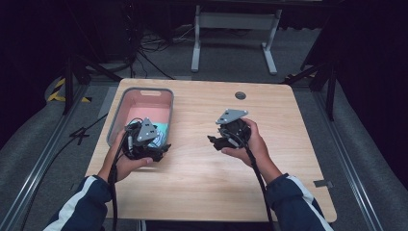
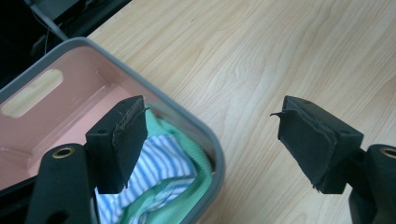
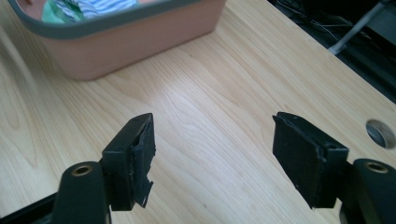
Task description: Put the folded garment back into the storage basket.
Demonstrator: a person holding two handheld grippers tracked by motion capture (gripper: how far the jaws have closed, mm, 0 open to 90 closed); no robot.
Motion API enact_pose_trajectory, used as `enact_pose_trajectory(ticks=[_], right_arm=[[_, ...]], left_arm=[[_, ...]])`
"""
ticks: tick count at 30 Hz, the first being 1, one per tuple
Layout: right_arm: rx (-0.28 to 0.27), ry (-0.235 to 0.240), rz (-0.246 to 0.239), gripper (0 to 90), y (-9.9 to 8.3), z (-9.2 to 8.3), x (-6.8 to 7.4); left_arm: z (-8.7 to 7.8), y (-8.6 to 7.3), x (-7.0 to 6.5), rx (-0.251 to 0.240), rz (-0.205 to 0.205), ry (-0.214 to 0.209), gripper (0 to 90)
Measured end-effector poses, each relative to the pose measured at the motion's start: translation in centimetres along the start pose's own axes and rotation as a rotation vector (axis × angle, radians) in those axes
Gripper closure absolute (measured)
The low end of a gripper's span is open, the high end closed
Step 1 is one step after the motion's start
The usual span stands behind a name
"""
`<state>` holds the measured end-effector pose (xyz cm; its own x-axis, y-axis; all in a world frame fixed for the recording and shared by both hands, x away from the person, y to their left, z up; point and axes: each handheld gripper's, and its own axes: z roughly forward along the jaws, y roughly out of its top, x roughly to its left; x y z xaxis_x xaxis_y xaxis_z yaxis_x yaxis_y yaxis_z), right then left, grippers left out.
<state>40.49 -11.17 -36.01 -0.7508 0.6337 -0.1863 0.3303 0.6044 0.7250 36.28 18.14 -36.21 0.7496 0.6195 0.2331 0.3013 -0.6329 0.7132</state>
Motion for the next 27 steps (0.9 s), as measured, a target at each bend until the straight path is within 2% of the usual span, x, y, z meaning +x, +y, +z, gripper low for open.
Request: enact_pose_trajectory(ticks=[3,9,18,22,23,27], right_arm=[[0.002,-0.005,-0.003,30.7,-1.4,-0.9,-0.6],[0.018,-0.031,-0.006,29.5,-3.1,-1.7,-0.9],[0.035,-0.068,-0.01,28.4,-6.3,-2.7,-1.7],[0.048,-0.081,0.007,28.3,-8.0,-3.0,-2.1],[0.048,-0.081,0.007,28.3,-8.0,-3.0,-2.1],[0.055,-0.086,0.031,28.3,-9.9,-3.3,-2.4]], left_arm=[[0.5,0.1,-1.0,-0.001,0.02,-0.02,23.9],[1.7,0.0,-2.6,0.011,0.068,-0.054,23.7],[3.5,-0.8,-4.4,0.04,0.097,-0.111,23.3],[4.6,-1.2,-5.5,0.065,0.128,-0.141,22.5],[4.6,-1.2,-5.5,0.065,0.128,-0.141,22.2],[5.4,-1.6,-6.0,0.082,0.136,-0.162,21.8]])
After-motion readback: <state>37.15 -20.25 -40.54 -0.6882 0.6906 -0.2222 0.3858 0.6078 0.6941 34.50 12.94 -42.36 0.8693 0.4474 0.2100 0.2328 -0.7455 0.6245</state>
